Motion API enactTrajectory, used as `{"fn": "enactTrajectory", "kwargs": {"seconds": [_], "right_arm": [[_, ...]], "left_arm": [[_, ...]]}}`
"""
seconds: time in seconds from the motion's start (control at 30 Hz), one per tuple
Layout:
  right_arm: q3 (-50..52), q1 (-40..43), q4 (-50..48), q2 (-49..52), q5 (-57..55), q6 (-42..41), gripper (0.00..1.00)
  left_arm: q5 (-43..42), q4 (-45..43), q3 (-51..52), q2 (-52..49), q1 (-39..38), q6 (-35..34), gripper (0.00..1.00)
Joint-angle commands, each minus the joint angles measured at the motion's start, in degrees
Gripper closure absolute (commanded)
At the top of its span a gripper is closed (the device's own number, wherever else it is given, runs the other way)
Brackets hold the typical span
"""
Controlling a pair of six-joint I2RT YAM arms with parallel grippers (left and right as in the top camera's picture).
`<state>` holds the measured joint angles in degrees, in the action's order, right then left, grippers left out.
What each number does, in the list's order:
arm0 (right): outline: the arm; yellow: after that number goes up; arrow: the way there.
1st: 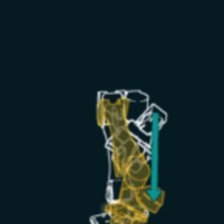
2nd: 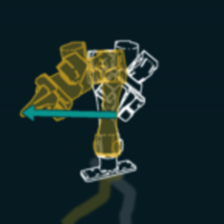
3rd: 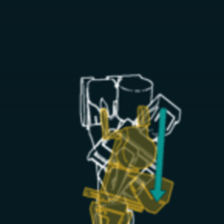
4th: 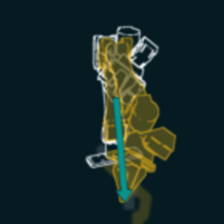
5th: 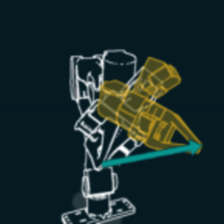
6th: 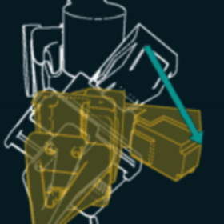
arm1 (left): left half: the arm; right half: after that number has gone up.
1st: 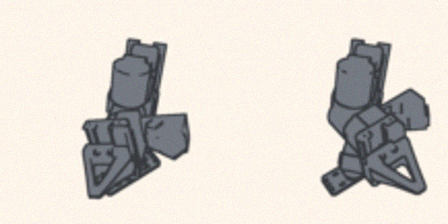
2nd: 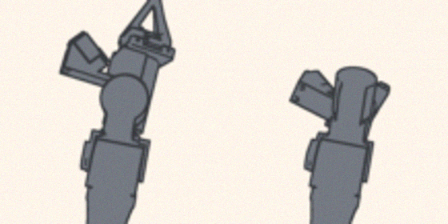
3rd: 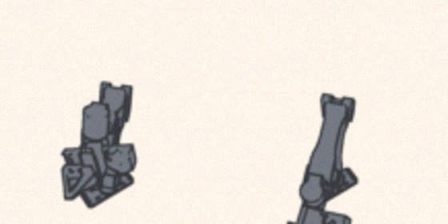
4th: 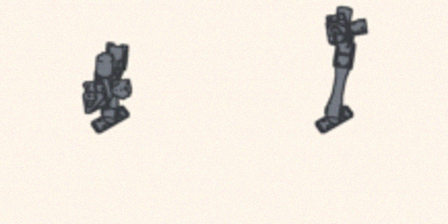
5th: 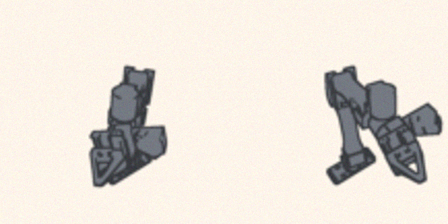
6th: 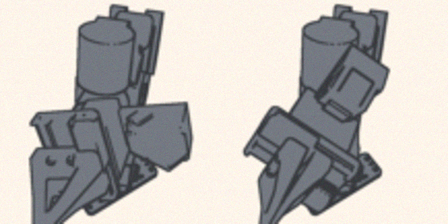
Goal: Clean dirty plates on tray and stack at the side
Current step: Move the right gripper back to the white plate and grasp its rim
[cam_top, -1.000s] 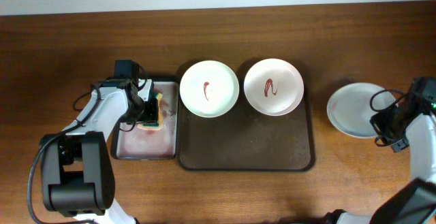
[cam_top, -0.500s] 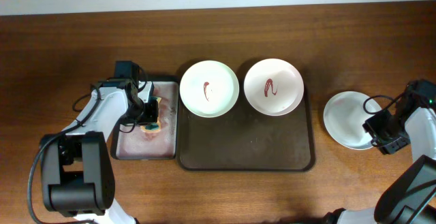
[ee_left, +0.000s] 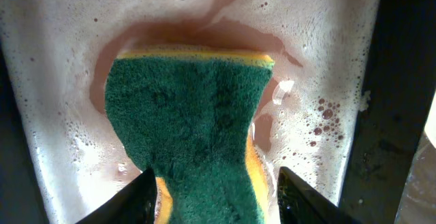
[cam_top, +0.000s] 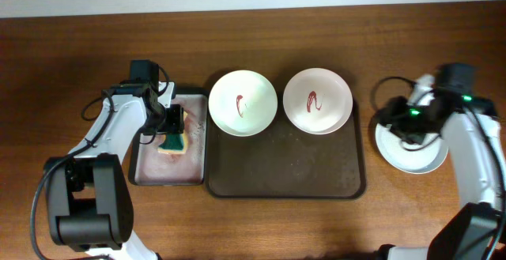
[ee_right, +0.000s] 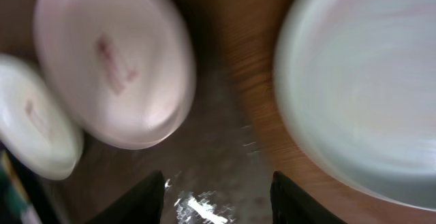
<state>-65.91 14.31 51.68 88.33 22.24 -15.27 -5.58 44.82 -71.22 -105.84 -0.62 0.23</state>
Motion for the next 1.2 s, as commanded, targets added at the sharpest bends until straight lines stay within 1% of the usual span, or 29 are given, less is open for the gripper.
{"fn": "enactTrajectory", "kwargs": {"seconds": [0.0, 0.1, 0.13, 0.27, 0.43, 0.47, 0.5, 0.57, 0.63, 0.67, 0.77, 0.9, 0.93, 0.97, 1.0, 1.03, 1.07, 1.1, 1.17], "right_arm": [[-0.8, -9.4, -1.6, -0.5, 1.7, 1.5, 0.49], [-0.8, -15.7, -3.6, 0.0, 1.1, 1.3, 0.49], [-0.8, -18.0, -4.5, 0.3, 1.1, 1.3, 0.49], [-0.8, -24.5, -8.5, 2.3, 1.0, -0.4, 0.49], [-0.8, -29.3, -13.2, 5.2, 0.2, -1.7, 0.49], [-0.8, -30.1, -14.3, 5.8, 0.2, -1.7, 0.49], [-0.8, -30.8, -15.3, 6.3, 0.2, -1.7, 0.49], [-0.8, -31.9, -17.1, 7.5, 0.0, -1.7, 0.49], [-0.8, -33.0, -18.7, 9.2, -0.2, -2.5, 0.49], [-0.8, -33.4, -19.2, 9.8, -0.5, -3.7, 0.49], [-0.8, -33.9, -21.2, 12.3, -0.3, -5.3, 0.49], [-0.8, -33.9, -23.3, 14.4, -0.4, -6.3, 0.49], [-0.8, -33.9, -23.9, 14.6, -0.4, -6.3, 0.49], [-0.8, -33.9, -24.6, 14.8, -0.3, -6.3, 0.49], [-0.8, -33.9, -25.1, 15.0, -0.4, -6.3, 0.49], [-0.8, -33.9, -25.4, 15.1, -0.4, -6.3, 0.48], [-0.8, -33.9, -25.6, 15.3, -0.4, -6.7, 0.49], [-0.8, -33.9, -25.6, 15.4, -0.4, -7.2, 0.49], [-0.8, -33.9, -26.0, 16.3, -0.4, -7.8, 0.50]], "left_arm": [[0.0, -1.3, -0.9, -0.5, 0.2, 0.2, 0.45], [0.0, -2.6, -0.9, -0.7, 0.2, 0.2, 0.37], [0.0, -2.9, -0.9, -1.0, 0.2, 0.2, 0.37], [0.0, -3.2, -0.9, -3.0, 0.2, 0.2, 0.39], [0.0, -3.1, -0.7, -4.4, 0.2, 0.2, 0.43], [0.0, -3.3, -0.7, -4.5, 0.2, 0.2, 0.45], [0.0, -3.5, -0.7, -4.5, 0.2, 0.2, 0.53], [0.0, -3.7, -0.7, -4.5, 0.2, 0.2, 0.83], [0.0, -3.7, -0.7, -4.5, 0.2, 0.2, 0.98], [0.0, -3.6, -0.7, -4.5, 0.2, 0.2, 1.00], [0.0, -3.5, -0.9, -4.3, 0.2, 0.2, 1.00], [0.0, -1.2, -2.5, -3.0, 0.2, 0.2, 1.00], [0.0, -0.5, -3.1, -2.4, 0.2, 0.2, 0.93], [0.0, -0.1, -3.3, -2.0, 0.2, 0.2, 0.75], [0.0, 0.3, -3.3, -1.7, 0.2, 0.2, 0.53], [-0.2, 0.9, -3.3, -1.5, 0.1, 0.2, 0.44], [-0.5, 1.6, -3.3, -1.5, 0.0, 0.2, 0.37], [-1.0, 2.8, -3.3, -1.5, 0.0, 0.2, 0.35], [-1.1, 5.0, -3.1, -1.5, -0.1, 0.2, 0.36]]}}
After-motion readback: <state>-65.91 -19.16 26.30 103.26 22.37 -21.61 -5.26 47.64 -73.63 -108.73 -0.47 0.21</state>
